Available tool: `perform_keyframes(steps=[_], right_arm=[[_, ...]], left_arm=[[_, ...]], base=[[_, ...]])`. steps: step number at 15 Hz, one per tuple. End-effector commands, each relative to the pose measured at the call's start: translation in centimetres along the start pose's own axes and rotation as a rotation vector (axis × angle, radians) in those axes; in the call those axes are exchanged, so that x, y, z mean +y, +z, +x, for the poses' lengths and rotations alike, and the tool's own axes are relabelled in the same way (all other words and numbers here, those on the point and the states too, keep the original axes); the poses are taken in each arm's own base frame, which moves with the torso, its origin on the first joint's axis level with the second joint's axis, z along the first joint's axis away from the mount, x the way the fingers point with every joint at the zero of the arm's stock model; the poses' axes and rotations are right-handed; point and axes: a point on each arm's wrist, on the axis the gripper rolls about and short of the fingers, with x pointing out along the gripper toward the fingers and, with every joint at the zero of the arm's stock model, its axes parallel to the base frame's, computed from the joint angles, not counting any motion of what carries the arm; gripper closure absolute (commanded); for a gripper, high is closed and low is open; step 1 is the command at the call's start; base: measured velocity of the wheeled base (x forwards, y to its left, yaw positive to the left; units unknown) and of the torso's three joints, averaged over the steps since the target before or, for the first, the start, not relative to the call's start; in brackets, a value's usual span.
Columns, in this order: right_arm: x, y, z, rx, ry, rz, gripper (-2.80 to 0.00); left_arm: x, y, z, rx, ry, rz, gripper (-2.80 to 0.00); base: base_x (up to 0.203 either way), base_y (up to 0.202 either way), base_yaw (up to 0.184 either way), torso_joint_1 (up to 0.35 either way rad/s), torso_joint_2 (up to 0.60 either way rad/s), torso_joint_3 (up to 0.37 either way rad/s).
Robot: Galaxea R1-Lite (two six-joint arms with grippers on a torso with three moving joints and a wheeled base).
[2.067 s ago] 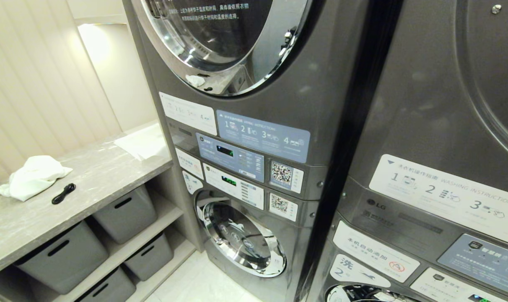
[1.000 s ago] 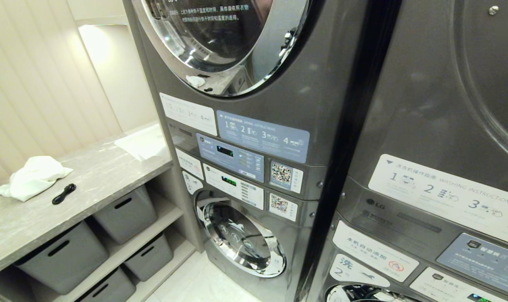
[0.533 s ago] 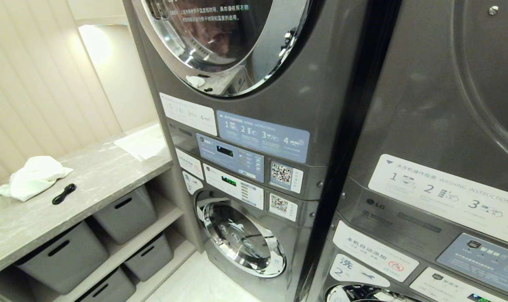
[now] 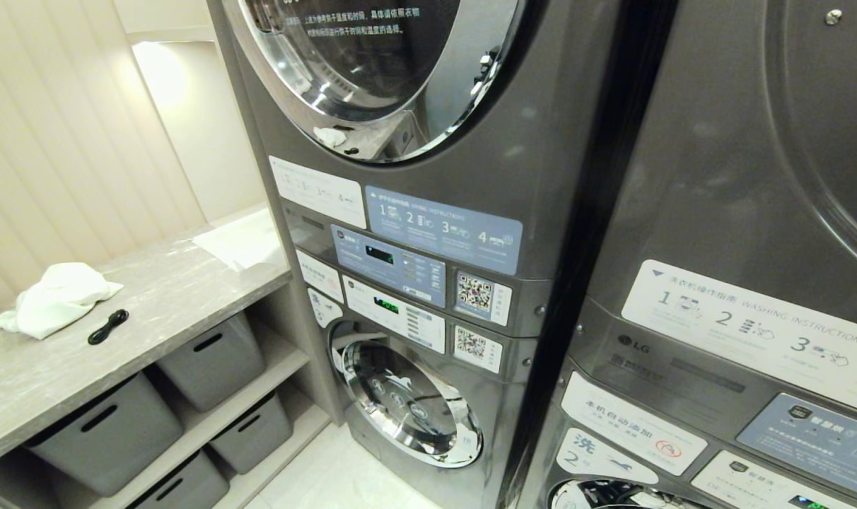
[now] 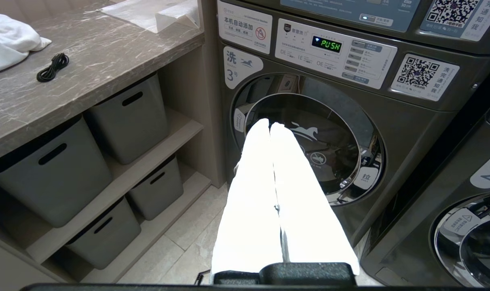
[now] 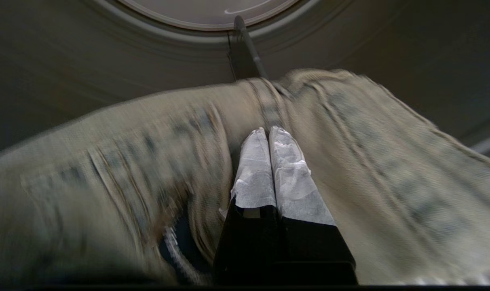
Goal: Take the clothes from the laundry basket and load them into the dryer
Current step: Put the clothes in the dryer
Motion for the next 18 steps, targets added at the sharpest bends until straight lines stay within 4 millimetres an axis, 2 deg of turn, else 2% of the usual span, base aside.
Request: perform_keyframes(steps=[1, 3, 5, 8, 10, 11, 13, 16, 18], right_arm=[[2.6, -1.3, 4.1, 0.057, -0.018, -0.034, 0.0], [3.3, -0.8, 5.5, 0.043, -0.048, -0.02, 0.0], [3.5, 0.1, 5.9, 0.016, -0.059, -0.002, 0.0], [5.2, 1.6, 8.6, -0.047, -0.053, 0.065, 0.0], [7.1, 1.9, 11.1, -0.089, -0.032, 0.096, 0.0], [7.5, 2.1, 11.4, -0.123, 0.012, 0.111, 0.0], [8.6, 1.9, 12.0, -0.194, 0.208, 0.143, 0.0], [8.2, 3.1, 10.8, -0.228, 0.409, 0.219, 0.0], [7.6, 3.7, 9.8, -0.211, 0.423, 0.226, 0.0]], left_arm=[[0.0, 0.0, 0.0, -0.001, 0.001, 0.0, 0.0], [0.0, 0.0, 0.0, -0.001, 0.0, 0.0, 0.0], [0.0, 0.0, 0.0, -0.001, 0.0, 0.0, 0.0], [0.0, 0.0, 0.0, -0.002, 0.001, -0.003, 0.0], [0.0, 0.0, 0.0, -0.002, 0.001, -0.005, 0.0], [0.0, 0.0, 0.0, -0.002, 0.001, -0.005, 0.0], [0.0, 0.0, 0.0, -0.002, 0.001, -0.005, 0.0], [0.0, 0.0, 0.0, -0.002, 0.001, -0.005, 0.0], [0.0, 0.0, 0.0, -0.002, 0.001, -0.005, 0.0]], base=[[0.0, 0.0, 0.0, 0.0, 0.0, 0.0], [0.0, 0.0, 0.0, 0.0, 0.0, 0.0], [0.0, 0.0, 0.0, 0.0, 0.0, 0.0], [0.0, 0.0, 0.0, 0.0, 0.0, 0.0], [0.0, 0.0, 0.0, 0.0, 0.0, 0.0], [0.0, 0.0, 0.0, 0.0, 0.0, 0.0], [0.0, 0.0, 0.0, 0.0, 0.0, 0.0], [0.0, 0.0, 0.0, 0.0, 0.0, 0.0], [0.0, 0.0, 0.0, 0.0, 0.0, 0.0]])
